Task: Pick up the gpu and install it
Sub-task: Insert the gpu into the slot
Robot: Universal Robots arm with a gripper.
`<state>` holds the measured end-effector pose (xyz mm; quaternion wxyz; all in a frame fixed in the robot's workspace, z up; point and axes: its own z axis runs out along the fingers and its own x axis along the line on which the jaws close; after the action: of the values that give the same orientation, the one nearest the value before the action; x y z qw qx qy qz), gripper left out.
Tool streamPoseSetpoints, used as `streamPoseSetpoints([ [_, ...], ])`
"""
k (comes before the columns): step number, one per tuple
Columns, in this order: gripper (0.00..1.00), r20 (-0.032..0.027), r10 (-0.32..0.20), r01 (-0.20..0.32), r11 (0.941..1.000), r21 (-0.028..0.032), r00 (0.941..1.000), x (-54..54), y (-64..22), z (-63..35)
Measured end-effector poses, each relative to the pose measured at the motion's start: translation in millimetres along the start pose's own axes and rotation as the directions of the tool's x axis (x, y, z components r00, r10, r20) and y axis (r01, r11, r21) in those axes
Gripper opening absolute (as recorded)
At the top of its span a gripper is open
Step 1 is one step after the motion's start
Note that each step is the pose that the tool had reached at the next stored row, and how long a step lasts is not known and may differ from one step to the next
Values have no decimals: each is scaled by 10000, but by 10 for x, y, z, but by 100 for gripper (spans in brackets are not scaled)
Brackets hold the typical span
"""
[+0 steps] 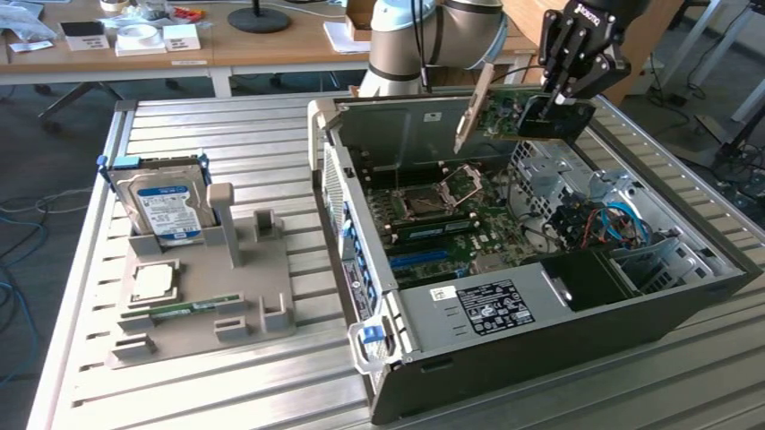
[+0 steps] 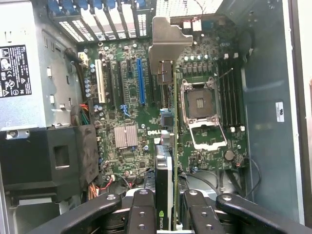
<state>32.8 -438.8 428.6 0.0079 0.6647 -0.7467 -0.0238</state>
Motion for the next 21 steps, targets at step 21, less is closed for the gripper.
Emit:
streamPoseSetpoints([
  [21, 27, -5, -112, 112, 9999, -2, 9999, 0, 5, 2],
])
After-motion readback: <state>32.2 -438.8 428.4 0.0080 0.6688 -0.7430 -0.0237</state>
